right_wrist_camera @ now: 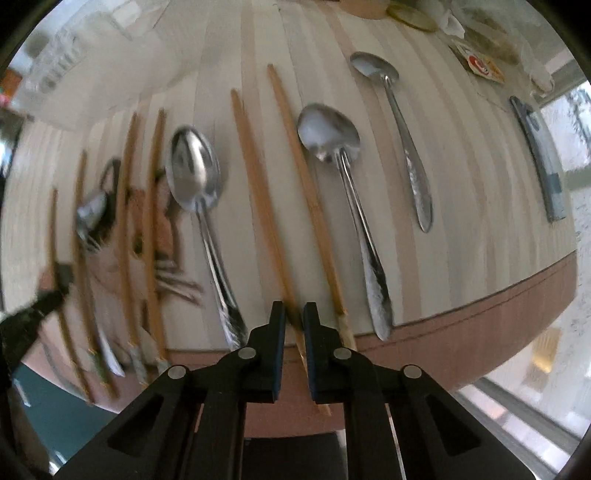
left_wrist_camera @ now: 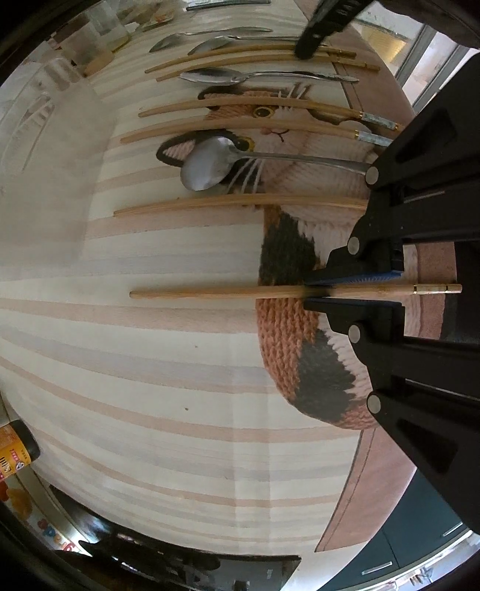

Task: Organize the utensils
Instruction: 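Grasp a wooden chopstick with the left tool while the right tool grasps another, then carry both chopsticks to the clear rack and release them inside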

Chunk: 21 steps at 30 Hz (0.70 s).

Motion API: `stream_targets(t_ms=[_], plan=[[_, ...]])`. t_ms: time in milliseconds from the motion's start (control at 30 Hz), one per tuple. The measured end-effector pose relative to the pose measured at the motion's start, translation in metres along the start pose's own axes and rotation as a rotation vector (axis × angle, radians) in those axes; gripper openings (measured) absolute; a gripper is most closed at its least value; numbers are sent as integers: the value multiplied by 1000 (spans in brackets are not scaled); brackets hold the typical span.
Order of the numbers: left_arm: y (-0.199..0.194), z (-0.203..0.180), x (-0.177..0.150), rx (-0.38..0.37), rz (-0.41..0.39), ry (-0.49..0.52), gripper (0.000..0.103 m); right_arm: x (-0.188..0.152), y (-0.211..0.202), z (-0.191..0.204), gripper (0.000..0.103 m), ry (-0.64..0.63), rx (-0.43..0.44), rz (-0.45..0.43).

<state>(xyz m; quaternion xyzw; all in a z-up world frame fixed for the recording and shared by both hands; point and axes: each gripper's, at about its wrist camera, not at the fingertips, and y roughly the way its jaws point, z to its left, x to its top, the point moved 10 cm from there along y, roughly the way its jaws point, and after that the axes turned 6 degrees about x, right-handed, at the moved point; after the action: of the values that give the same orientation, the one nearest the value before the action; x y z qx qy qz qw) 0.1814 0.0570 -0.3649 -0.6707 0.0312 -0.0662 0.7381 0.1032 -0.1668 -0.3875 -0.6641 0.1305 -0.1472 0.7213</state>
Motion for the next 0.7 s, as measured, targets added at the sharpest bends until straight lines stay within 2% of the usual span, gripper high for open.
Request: stream_targets(t_ms=[133,233,300,500,600,700], plan=[[1,5,12,-11,-2,10,8,33,-6,-3,12,-8,16,-35],[2,8,21,-20,-1,17,8,42,-1,-1,10,-25,-19,-34],[2,9,25,-28,2,23,9,38,1,-2,9,-14,-39,-20],[4,13,37,-23,-11,60,10,-3,7,-14,8,47,-26,37],[6,5,39,-23,-14,79,16,-9,9,-18,8,53,-42,39],[8,-1,42,5,-22,101,16,-4,11,-16,9,68,-58,40]])
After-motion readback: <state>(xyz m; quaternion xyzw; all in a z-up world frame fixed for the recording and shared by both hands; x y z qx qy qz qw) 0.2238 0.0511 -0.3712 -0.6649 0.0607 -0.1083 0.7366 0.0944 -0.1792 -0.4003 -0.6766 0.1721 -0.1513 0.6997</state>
